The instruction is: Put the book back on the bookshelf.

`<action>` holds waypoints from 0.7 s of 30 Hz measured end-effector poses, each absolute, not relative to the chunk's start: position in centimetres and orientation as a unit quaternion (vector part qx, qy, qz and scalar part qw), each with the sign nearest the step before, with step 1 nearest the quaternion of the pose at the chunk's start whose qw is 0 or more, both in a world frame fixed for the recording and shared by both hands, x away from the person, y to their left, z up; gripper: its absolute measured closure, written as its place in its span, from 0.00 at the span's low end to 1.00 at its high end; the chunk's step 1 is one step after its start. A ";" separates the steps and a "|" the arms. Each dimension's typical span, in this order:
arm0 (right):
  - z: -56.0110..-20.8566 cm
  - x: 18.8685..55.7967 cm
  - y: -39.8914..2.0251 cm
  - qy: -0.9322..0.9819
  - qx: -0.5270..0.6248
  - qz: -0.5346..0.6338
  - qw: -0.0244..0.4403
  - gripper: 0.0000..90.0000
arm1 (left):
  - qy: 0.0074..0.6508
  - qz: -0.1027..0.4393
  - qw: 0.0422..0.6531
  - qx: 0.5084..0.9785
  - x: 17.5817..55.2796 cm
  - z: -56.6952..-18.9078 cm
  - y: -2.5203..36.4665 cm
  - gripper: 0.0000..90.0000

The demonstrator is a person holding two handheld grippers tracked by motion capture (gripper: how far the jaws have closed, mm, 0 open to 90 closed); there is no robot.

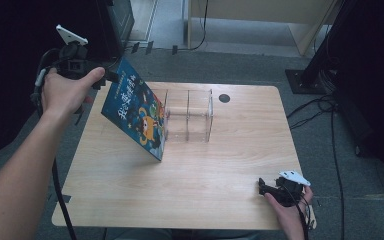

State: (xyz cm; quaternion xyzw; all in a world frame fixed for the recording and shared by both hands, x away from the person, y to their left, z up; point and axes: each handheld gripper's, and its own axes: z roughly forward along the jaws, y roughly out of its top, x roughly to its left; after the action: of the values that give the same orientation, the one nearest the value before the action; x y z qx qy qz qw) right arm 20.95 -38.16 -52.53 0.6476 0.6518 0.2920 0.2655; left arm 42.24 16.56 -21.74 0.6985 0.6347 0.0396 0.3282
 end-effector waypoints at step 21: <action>-52.5 21.0 -38.1 0.652 0.647 0.292 0.266 0.08 | 0.665 0.030 0.302 0.682 41.4 -22.7 21.4 0.47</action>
State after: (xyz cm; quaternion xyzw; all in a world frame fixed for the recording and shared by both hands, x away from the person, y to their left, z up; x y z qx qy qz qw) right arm 20.96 -38.14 -52.53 0.6475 0.6521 0.2916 0.2657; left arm 41.37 21.43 -22.68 0.6824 0.6652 0.0295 0.3017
